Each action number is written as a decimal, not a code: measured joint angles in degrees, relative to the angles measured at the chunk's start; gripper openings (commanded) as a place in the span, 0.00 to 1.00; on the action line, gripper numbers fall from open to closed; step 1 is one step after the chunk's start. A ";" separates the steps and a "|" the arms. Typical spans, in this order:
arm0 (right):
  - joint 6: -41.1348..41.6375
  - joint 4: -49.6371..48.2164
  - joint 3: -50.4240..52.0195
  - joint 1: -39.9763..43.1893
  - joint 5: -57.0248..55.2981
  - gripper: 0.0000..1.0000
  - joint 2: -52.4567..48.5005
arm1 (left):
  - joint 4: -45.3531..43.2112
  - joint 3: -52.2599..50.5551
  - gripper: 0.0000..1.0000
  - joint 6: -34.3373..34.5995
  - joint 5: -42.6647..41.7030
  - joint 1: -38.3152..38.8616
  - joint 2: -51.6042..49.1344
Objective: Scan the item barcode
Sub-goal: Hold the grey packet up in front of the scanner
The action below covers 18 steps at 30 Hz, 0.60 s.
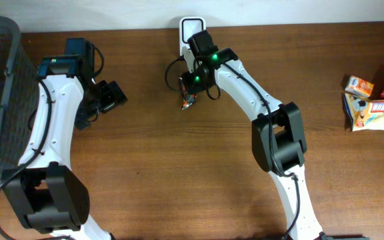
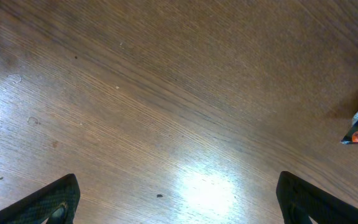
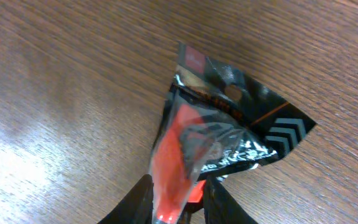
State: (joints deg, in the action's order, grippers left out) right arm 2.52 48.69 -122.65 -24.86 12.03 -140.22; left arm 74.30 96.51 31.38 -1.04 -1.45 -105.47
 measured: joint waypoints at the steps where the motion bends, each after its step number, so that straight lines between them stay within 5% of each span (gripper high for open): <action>1: 0.02 -0.68 0.87 -0.07 -0.66 0.27 0.00 | 0.00 0.00 0.99 -0.02 0.00 0.00 0.00; 6: 1.81 -1.14 3.32 -0.07 -1.31 0.27 -0.11 | 0.00 0.00 0.99 -0.02 0.00 0.00 0.00; 10: 2.75 -1.64 3.32 -0.09 -1.44 0.04 -0.37 | 0.00 0.00 0.99 -0.02 0.00 0.00 0.00; 18: 3.65 -2.67 -5.53 2.78 6.12 0.04 -1.31 | 0.04 0.00 0.99 -0.02 0.00 0.00 0.00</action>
State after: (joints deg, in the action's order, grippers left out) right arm 6.17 46.02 -128.18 -22.09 18.15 -141.53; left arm 74.35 96.51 31.35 -1.04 -1.45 -105.47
